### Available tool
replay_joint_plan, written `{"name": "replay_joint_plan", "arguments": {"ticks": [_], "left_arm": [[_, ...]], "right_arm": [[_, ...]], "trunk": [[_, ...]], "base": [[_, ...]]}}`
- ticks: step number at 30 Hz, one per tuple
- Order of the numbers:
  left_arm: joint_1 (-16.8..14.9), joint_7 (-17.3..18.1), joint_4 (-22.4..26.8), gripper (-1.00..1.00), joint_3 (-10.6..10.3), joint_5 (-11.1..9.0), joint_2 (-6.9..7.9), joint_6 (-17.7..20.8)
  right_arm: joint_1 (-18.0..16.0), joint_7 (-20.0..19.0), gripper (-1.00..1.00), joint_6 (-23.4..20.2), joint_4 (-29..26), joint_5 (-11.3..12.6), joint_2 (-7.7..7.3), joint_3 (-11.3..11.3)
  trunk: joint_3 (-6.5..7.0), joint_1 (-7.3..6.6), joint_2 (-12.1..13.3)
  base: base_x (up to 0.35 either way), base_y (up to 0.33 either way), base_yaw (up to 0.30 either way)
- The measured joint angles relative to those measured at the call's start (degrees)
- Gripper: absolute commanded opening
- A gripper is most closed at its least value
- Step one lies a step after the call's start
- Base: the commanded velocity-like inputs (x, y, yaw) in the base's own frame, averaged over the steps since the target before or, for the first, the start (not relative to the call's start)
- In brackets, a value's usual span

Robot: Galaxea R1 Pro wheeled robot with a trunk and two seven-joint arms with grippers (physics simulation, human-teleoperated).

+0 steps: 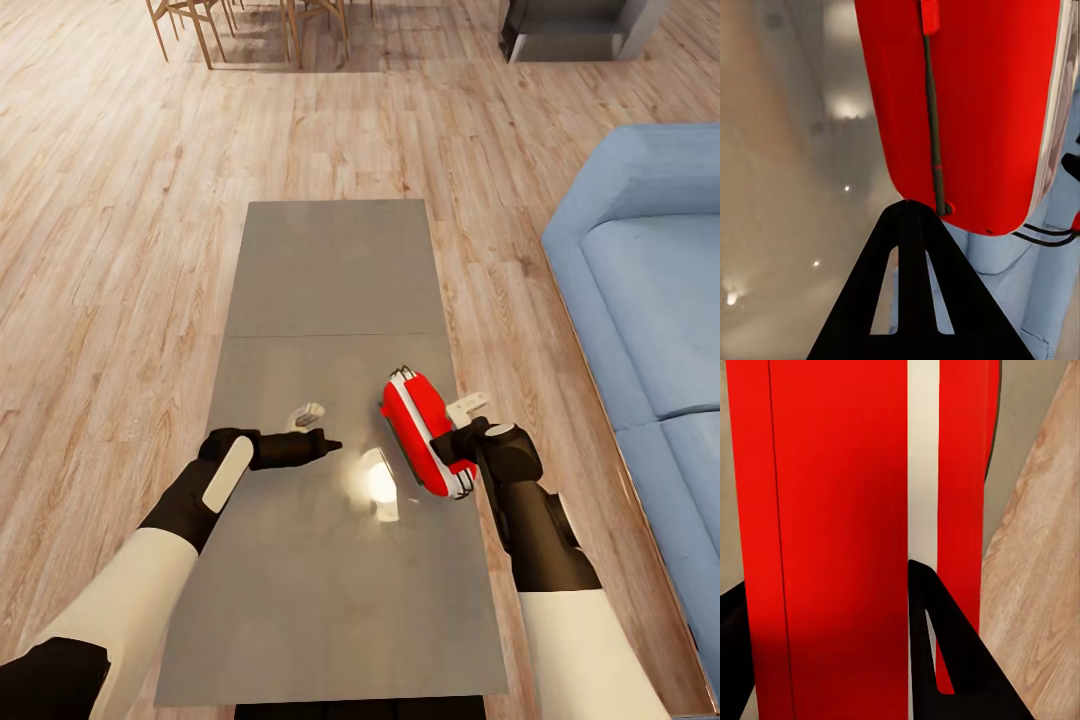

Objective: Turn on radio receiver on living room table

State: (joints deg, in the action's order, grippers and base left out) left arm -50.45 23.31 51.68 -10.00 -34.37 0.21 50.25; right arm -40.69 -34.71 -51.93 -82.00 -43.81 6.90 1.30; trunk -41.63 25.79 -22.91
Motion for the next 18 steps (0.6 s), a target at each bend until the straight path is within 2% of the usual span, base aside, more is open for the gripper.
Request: {"name": "replay_joint_plan", "arguments": {"ticks": [7,18], "left_arm": [[0.00,0.00,1.84,-1.00,0.07,-0.16,-0.13,0.27],[0.00,-0.13,1.69,-1.00,0.07,-0.15,-0.63,0.22]], "right_arm": [[0.00,-0.22,-1.00,0.00,0.00,0.04,-0.18,-0.08],[0.00,-0.36,-1.00,0.00,0.00,0.10,-0.15,0.00]], "trunk": [[0.00,0.00,0.00],[0.00,0.00,0.00]], "base": [[0.000,0.000,0.000],[0.000,0.000,0.000]]}}
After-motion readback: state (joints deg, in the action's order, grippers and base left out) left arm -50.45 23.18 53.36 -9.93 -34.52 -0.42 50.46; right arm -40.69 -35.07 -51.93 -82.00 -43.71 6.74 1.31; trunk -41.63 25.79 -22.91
